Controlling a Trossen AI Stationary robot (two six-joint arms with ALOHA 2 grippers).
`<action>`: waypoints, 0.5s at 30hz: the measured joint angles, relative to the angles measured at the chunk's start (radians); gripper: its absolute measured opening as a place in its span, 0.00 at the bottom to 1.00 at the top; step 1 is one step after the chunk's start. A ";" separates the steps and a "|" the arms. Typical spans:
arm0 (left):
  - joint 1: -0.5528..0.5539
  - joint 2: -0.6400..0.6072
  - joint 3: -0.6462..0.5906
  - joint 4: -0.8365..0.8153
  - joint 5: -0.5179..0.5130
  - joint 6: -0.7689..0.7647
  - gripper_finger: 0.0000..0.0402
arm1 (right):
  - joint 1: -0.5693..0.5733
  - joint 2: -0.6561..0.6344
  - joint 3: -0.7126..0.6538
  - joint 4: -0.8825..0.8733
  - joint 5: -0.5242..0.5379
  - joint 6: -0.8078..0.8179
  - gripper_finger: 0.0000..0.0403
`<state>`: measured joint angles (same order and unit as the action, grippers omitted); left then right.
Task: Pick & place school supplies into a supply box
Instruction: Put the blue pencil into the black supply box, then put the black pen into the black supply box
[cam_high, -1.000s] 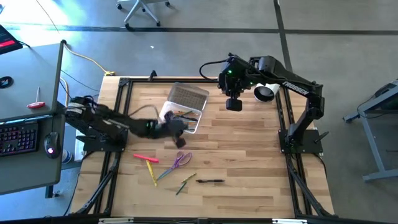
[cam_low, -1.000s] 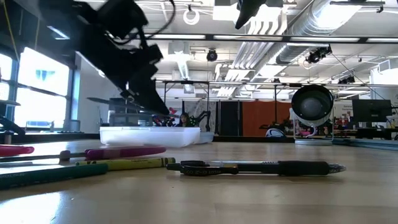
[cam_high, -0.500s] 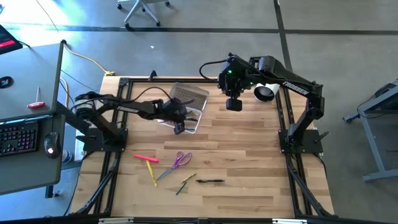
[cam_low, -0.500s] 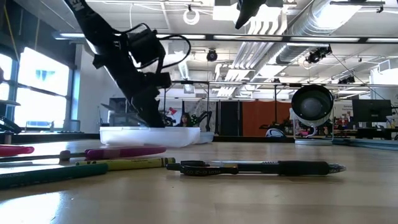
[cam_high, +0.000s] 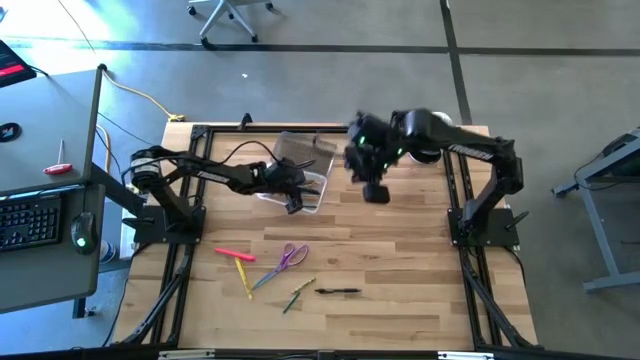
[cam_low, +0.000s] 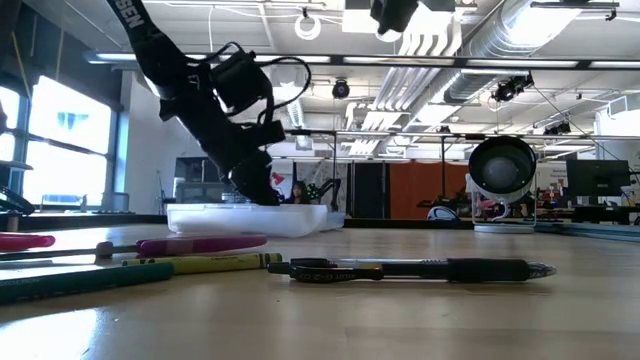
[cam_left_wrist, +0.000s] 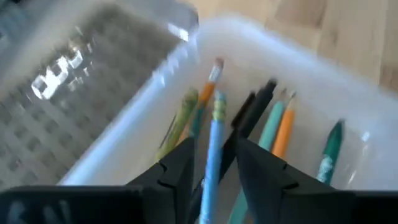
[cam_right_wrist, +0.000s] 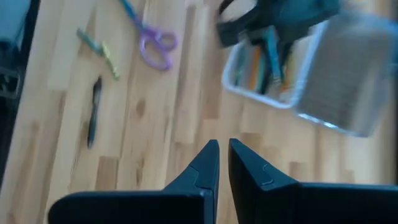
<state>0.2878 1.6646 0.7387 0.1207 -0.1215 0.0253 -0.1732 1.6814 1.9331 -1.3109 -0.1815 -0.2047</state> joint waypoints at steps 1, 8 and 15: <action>0.000 -0.002 0.005 0.011 0.000 0.005 0.40 | 0.021 0.000 -0.037 0.019 0.012 0.004 0.03; 0.000 -0.013 0.100 -0.080 0.100 0.031 0.38 | 0.158 0.001 -0.367 0.240 0.029 0.055 0.03; -0.005 -0.012 0.266 -0.360 0.195 0.025 0.37 | 0.254 0.001 -0.645 0.566 0.033 0.121 0.04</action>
<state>0.2825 1.6524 1.0043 -0.2390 0.0731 0.0502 0.0811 1.6821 1.2882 -0.7451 -0.1484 -0.0833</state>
